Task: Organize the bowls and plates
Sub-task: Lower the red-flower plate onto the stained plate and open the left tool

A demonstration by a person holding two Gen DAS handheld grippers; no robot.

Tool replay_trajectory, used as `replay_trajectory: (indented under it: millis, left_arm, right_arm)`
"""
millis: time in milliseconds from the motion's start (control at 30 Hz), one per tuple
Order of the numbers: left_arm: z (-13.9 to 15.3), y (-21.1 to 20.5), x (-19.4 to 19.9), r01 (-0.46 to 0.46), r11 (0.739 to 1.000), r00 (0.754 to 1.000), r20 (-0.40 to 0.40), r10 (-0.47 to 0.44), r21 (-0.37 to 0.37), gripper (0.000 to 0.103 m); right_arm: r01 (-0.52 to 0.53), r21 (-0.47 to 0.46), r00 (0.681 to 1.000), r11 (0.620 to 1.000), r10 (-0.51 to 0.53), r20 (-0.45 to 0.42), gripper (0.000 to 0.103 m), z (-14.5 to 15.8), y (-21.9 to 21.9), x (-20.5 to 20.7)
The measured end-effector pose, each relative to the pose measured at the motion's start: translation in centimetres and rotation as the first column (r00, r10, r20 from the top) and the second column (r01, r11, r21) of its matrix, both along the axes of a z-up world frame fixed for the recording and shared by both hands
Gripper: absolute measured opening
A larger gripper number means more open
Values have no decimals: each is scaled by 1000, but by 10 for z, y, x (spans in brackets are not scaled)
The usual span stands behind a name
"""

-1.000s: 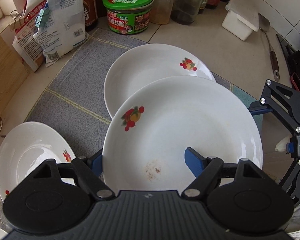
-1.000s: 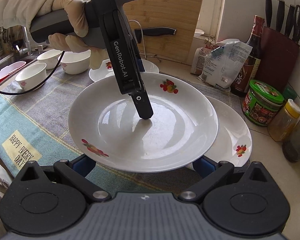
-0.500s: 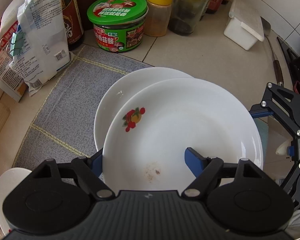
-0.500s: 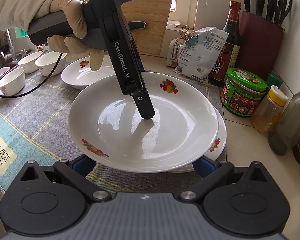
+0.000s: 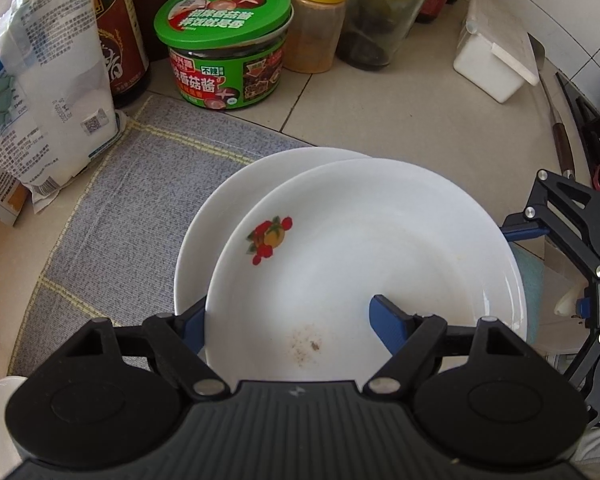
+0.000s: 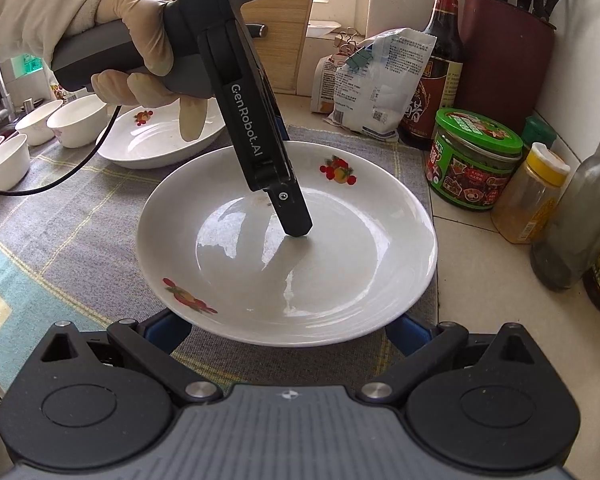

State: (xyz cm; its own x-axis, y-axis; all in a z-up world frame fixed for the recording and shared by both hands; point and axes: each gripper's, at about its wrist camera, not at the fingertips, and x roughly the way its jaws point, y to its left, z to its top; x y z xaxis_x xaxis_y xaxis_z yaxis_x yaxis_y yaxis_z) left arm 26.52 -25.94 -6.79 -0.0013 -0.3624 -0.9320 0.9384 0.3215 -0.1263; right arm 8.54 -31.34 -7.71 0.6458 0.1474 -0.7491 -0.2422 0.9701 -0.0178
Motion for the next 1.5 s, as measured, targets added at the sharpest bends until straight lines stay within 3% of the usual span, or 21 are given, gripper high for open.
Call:
replay_trajectory:
  millis: [1500]
  left_arm:
    - [0,-2,0,16,1000,998,62,-16,11,81]
  right_arm:
    - [64,12,996,998,-63,-58,103,9,2,3]
